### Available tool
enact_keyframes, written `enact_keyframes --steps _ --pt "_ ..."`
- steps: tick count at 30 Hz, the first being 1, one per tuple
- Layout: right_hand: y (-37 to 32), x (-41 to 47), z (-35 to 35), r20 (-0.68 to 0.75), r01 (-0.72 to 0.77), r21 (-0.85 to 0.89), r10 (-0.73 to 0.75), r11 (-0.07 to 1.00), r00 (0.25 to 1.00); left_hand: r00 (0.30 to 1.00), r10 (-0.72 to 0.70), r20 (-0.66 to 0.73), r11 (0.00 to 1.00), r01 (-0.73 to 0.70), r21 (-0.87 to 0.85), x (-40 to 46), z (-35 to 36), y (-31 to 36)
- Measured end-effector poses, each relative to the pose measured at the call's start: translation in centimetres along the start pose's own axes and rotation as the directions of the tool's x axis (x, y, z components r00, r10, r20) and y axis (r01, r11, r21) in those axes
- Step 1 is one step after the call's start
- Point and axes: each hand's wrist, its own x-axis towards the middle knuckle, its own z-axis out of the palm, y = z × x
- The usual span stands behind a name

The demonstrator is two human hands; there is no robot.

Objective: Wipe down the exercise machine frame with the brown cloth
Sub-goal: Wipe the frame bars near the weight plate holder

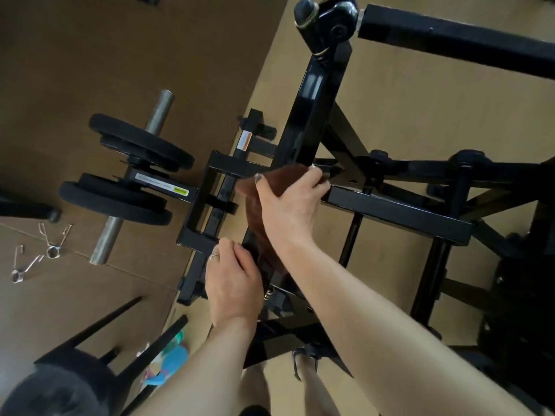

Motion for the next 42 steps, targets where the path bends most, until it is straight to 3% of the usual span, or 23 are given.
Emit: enact_keyframes --steps 4,7,10,16,22,25,30,34,42 --pt "-4.1 6.6 -0.8 -0.150 0.065 -0.138 -0.085 0.988 0.985 1.000 0.027 0.004 1.000 -0.027 -0.008 0.0 -0.1 0.1" --pt "-6.6 9.9 -0.7 -0.282 -0.002 -0.288 -0.083 0.958 0.956 0.999 0.046 0.021 0.999 -0.046 0.001 0.0 -0.4 0.2" --pt "-6.5 9.8 0.0 -0.331 -0.029 -0.311 -0.079 0.950 0.940 0.999 0.023 0.047 1.000 -0.024 0.006 0.0 -0.4 0.2" --pt "-3.8 4.8 0.9 -0.297 0.089 -0.293 -0.180 0.952 0.938 0.998 0.022 0.066 1.000 -0.021 -0.008 0.0 -0.6 0.0" --pt "-0.7 -0.7 1.4 -0.139 0.187 -0.321 -0.241 0.929 0.960 0.997 -0.010 0.074 0.999 0.008 0.034 0.2 -1.2 0.8" --pt "-1.6 2.1 1.0 -0.144 0.212 -0.384 -0.285 0.899 0.948 0.998 -0.008 0.056 1.000 0.008 0.002 1.3 -1.1 2.1" --pt "-6.0 11.4 -0.4 -0.266 0.176 -0.480 -0.334 0.859 0.904 0.997 0.071 0.032 0.995 -0.069 -0.077 6.0 1.5 6.5" --pt "-8.5 16.5 -1.1 -0.356 0.116 -0.379 -0.261 0.918 0.897 0.992 0.127 0.009 0.991 -0.127 -0.037 6.2 2.2 6.2" --pt "-7.8 14.9 -1.6 -0.318 0.186 -0.281 -0.274 0.942 0.908 0.991 0.133 0.013 0.991 -0.133 -0.014 6.1 2.3 6.5"
